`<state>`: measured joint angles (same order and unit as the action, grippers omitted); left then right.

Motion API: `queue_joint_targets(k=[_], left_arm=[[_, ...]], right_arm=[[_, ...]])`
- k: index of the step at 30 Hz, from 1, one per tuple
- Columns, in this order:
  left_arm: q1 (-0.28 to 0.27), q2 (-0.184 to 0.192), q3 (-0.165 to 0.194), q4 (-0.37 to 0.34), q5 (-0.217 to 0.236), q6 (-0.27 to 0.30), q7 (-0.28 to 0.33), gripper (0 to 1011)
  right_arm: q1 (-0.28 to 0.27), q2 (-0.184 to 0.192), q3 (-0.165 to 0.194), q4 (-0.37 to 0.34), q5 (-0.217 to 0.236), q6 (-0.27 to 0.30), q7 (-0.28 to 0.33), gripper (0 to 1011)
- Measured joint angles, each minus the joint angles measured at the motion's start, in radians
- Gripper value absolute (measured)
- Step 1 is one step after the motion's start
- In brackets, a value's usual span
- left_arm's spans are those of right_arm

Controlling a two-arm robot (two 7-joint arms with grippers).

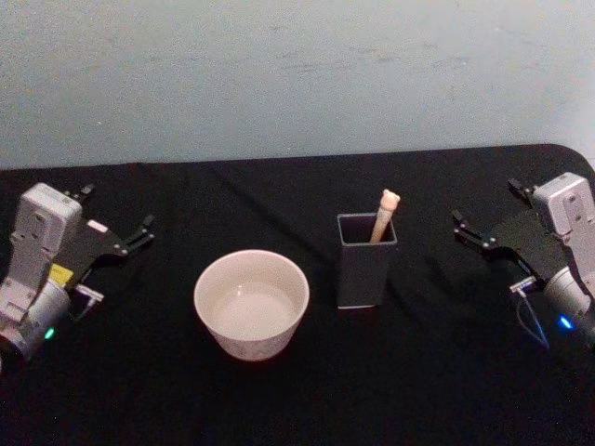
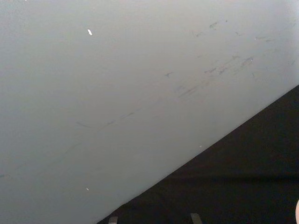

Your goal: Pick up the stirring spoon with one hand, stir inside the cup, then place it back in its original position.

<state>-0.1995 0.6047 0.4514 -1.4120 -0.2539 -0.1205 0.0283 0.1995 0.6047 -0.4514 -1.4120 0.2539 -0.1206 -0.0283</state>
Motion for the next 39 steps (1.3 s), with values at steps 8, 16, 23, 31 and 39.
queue_joint_targets(k=[8, 16, 23, 31, 39], left_arm=[[0.0, 0.0, 0.0, 0.0, 0.0, 0.0, 0.0, 1001], [0.0, 0.0, 0.0, 0.0, 0.0, 0.0, 0.0, 1001], [0.0, 0.0, 0.0, 0.0, 0.0, 0.0, 0.0, 1001], [0.0, 0.0, 0.0, 0.0, 0.0, 0.0, 0.0, 1001], [0.0, 0.0, 0.0, 0.0, 0.0, 0.0, 0.0, 1001]], right_arm=[[0.0, 0.0, 0.0, 0.0, 0.0, 0.0, 0.0, 1002], [0.0, 0.0, 0.0, 0.0, 0.0, 0.0, 0.0, 1002], [0.0, 0.0, 0.0, 0.0, 0.0, 0.0, 0.0, 1002], [0.0, 0.0, 0.0, 0.0, 0.0, 0.0, 0.0, 1002], [0.0, 0.0, 0.0, 0.0, 0.0, 0.0, 0.0, 1002]])
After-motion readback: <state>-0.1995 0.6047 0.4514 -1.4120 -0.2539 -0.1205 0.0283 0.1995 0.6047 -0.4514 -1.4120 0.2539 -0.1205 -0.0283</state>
